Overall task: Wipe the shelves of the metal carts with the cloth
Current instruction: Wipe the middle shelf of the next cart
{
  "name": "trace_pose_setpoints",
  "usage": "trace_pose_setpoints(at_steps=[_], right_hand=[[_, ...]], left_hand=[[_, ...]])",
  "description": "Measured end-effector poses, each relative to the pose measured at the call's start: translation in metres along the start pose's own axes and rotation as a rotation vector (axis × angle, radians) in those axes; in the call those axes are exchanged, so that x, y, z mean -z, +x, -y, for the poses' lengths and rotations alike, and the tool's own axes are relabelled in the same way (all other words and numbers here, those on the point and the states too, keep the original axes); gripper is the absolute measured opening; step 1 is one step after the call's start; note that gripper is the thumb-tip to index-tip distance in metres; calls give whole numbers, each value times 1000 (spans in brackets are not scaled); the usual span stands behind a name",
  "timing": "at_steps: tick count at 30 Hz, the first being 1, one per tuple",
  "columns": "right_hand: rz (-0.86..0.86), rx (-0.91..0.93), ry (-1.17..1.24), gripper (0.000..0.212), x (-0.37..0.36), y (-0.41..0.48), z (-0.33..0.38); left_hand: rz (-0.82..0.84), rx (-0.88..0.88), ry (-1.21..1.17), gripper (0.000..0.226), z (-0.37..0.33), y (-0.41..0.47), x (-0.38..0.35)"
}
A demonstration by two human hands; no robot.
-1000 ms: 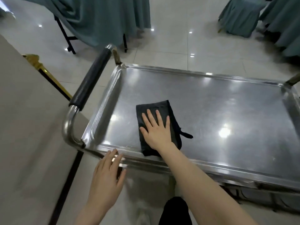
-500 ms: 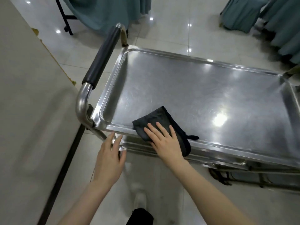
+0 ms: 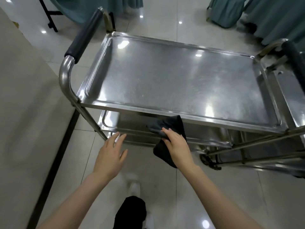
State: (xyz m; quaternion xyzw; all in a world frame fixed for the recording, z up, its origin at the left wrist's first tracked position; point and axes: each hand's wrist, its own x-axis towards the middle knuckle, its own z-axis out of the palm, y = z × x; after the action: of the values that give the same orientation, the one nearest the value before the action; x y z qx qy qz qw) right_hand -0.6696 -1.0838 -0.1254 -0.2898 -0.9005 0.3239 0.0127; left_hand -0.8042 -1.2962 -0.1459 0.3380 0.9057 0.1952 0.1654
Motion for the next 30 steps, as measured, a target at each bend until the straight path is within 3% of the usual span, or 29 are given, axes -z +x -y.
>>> trace_pose_setpoints(at_steps=[5,9,12,16,18,22,27,30], right_hand=[[-128,-213,336,26,-26,-1,-38],[-131,-241,303,22,-66,28,-71],[-114,-227,217,31,-101,55,-98],[-161,-169,216,33,-134,84,-127],[-149,-112,78,36,-154,97,-138],[-181,203,-228,40,-206,115,-144],[-196,359,-421,45,-273,142,-148],[-234,409,-452,49,-293,155,-153]], left_hand=[[-14,-17,18,54,10,11,-32],[-15,-36,27,54,36,38,-73],[-62,-65,63,51,63,62,-105],[-145,-111,69,53,92,91,-150],[-184,-173,65,54,106,105,-178],[-242,-251,91,56,133,132,-228],[-474,-389,83,41,161,149,-260],[-526,-320,166,38,169,150,-264]])
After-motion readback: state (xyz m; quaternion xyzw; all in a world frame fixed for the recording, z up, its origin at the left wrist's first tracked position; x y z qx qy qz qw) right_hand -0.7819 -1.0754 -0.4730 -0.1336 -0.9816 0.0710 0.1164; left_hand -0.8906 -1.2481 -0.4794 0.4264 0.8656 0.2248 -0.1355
